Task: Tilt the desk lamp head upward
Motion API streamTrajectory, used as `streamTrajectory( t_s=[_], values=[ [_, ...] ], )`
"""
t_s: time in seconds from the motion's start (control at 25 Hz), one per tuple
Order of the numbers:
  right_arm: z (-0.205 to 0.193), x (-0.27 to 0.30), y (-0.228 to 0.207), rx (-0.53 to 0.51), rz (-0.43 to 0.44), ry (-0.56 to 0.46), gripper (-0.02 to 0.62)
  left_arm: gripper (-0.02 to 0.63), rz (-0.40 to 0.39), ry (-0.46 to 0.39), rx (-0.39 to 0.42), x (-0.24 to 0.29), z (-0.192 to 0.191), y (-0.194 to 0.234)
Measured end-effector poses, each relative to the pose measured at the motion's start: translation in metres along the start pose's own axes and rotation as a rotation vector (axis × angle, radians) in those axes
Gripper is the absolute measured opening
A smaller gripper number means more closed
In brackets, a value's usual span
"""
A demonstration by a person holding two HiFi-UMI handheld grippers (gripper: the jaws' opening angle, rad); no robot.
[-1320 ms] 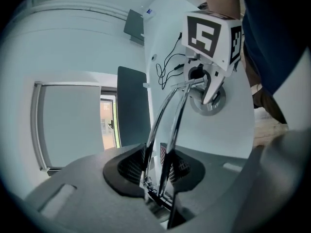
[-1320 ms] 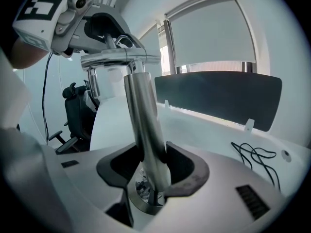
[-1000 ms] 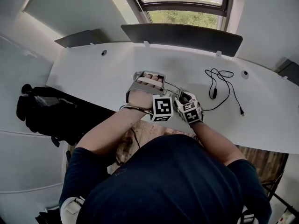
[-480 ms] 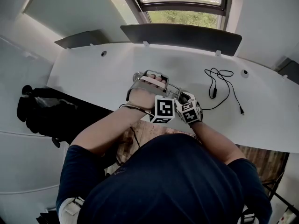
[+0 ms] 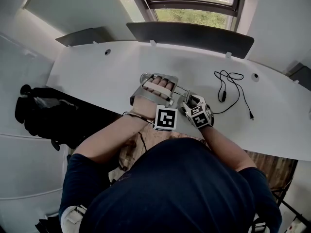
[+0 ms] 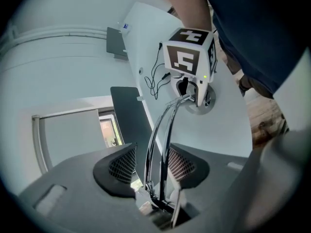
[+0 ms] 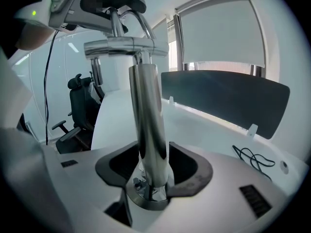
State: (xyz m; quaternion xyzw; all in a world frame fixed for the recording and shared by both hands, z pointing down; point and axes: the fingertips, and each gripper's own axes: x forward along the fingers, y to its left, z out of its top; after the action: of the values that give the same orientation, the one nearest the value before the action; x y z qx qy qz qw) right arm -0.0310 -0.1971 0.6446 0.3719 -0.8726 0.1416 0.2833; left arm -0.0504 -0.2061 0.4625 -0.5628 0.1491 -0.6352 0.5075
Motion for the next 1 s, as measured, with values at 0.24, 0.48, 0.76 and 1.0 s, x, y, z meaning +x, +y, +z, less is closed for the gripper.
streamTrajectory(
  t_s=[0.24, 0.48, 0.76, 1.0],
  values=[
    [0.006, -0.033, 0.005, 0.017, 0.019, -0.044, 0.202, 0.178, 0.008, -0.104, -0.184, -0.024, 0.010, -0.003],
    [0.026, -0.084, 0.016, 0.065, 0.058, -0.126, 0.202, 0.178, -0.063, -0.101, -0.287, -0.047, -0.011, -0.028],
    [0.087, -0.136, 0.046, 0.059, 0.173, -0.267, 0.175, 0.178, 0.124, -0.169, -0.523, -0.074, -0.022, 0.002],
    [0.131, -0.170, 0.060, 0.063, 0.218, -0.379, 0.115, 0.148, 0.060, -0.409, -0.940, -0.090, -0.006, 0.009]
  ],
)
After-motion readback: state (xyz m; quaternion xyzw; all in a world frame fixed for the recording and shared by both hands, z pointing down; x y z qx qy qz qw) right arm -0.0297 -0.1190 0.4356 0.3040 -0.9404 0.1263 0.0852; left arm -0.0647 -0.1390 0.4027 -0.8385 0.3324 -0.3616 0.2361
